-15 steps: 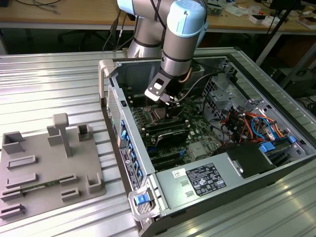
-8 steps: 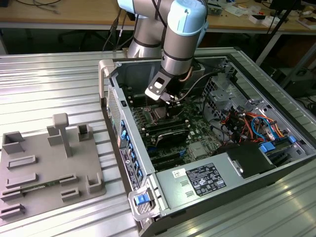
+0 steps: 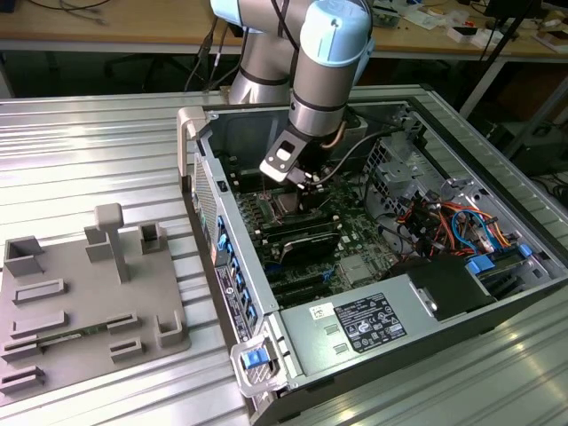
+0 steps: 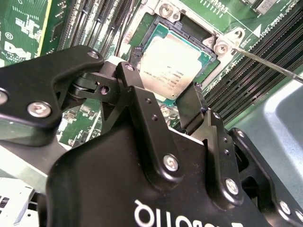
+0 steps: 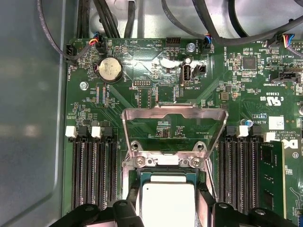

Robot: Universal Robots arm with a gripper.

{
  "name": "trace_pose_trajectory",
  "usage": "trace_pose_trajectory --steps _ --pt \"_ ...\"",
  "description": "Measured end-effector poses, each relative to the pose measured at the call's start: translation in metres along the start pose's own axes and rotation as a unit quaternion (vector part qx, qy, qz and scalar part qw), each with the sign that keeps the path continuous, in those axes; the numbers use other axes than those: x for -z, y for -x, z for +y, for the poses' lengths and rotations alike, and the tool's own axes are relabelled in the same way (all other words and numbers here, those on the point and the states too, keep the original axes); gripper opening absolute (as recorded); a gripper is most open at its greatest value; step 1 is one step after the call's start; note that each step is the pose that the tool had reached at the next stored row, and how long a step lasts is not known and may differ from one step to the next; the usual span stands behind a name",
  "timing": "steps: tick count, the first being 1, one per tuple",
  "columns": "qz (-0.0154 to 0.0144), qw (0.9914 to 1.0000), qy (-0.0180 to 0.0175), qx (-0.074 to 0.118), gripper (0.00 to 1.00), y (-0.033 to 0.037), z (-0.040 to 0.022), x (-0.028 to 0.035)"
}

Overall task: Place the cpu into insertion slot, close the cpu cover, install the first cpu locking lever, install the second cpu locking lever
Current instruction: 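Place the cpu into insertion slot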

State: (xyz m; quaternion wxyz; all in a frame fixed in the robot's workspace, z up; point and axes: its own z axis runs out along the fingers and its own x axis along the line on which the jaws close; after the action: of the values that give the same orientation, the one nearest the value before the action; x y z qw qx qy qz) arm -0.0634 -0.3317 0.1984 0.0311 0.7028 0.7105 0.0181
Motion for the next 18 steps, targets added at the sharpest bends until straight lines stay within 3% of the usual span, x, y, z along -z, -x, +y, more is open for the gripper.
trace_pose_trajectory --steps 11,18 --pt "0.0004 1.00000 0.0000 0.000 0.56 0.0000 0.0016 -0.0006" --pt "0.0014 1.00000 -0.0001 -0.001 0.56 0.0000 -0.0012 -0.0011"
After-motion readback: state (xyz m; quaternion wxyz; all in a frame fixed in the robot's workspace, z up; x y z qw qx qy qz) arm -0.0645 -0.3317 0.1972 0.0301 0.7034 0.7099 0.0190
